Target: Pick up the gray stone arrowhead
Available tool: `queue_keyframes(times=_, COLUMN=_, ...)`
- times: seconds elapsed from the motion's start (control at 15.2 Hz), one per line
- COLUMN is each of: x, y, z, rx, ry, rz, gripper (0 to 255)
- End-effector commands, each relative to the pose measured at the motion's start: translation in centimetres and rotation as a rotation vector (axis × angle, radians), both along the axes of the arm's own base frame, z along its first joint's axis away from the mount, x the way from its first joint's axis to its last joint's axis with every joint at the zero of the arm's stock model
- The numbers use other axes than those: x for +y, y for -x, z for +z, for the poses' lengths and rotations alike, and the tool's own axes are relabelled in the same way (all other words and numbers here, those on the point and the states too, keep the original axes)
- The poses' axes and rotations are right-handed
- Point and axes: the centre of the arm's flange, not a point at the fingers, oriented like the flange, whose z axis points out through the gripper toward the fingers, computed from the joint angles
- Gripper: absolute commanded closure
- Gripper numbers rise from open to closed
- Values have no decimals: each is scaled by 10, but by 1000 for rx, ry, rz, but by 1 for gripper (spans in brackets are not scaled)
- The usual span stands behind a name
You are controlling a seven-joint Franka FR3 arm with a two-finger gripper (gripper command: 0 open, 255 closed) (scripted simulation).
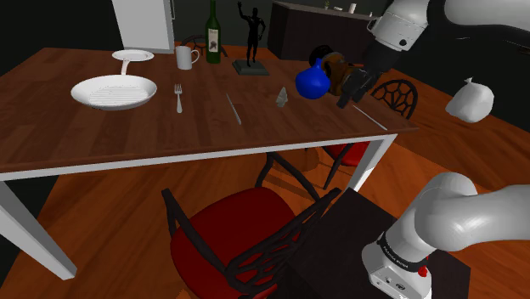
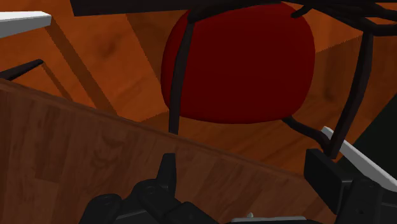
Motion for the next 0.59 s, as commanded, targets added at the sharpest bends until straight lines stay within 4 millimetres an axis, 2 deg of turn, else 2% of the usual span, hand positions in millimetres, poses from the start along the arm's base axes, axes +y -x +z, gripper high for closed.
queue_keyframes(times=0.0, x=0, y=0, z=0, rx=0, ry=0, rz=0, gripper=0)
queue_keyframes(times=0.53, x=-36, y=-101, z=-24, rx=40, ry=6, rz=-49, gripper=0)
